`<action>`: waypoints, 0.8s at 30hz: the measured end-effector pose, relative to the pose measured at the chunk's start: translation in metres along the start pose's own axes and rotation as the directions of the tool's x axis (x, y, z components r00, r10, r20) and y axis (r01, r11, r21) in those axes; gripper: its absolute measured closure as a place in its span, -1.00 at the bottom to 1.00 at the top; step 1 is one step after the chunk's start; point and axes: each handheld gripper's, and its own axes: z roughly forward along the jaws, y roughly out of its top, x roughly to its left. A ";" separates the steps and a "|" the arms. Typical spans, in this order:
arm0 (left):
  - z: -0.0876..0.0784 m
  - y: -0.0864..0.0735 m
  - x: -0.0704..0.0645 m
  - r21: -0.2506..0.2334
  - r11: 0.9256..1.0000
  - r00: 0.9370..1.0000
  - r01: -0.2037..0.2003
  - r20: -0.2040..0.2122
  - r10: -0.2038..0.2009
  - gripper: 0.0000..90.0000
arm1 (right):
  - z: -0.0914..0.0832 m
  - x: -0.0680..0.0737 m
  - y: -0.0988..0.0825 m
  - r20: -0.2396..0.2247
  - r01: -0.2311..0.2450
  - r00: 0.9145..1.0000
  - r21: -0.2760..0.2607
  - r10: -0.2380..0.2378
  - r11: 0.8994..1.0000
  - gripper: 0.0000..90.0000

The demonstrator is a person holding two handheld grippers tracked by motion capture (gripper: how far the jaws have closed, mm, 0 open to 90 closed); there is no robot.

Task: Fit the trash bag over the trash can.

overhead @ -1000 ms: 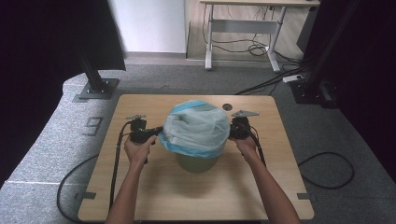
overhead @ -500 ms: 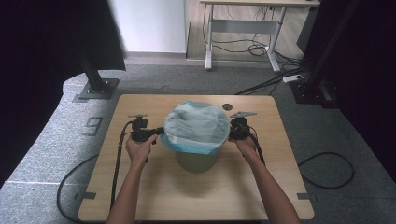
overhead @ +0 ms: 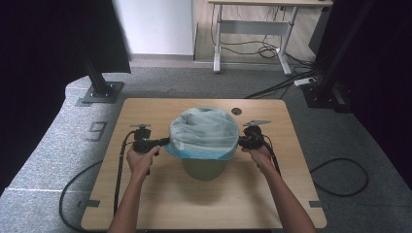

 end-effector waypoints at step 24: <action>-0.007 -0.011 0.000 -0.051 0.999 1.000 -0.012 -0.001 0.012 0.96 | -0.100 0.053 -0.044 -0.086 0.151 0.980 -0.281 -0.181 0.948 0.10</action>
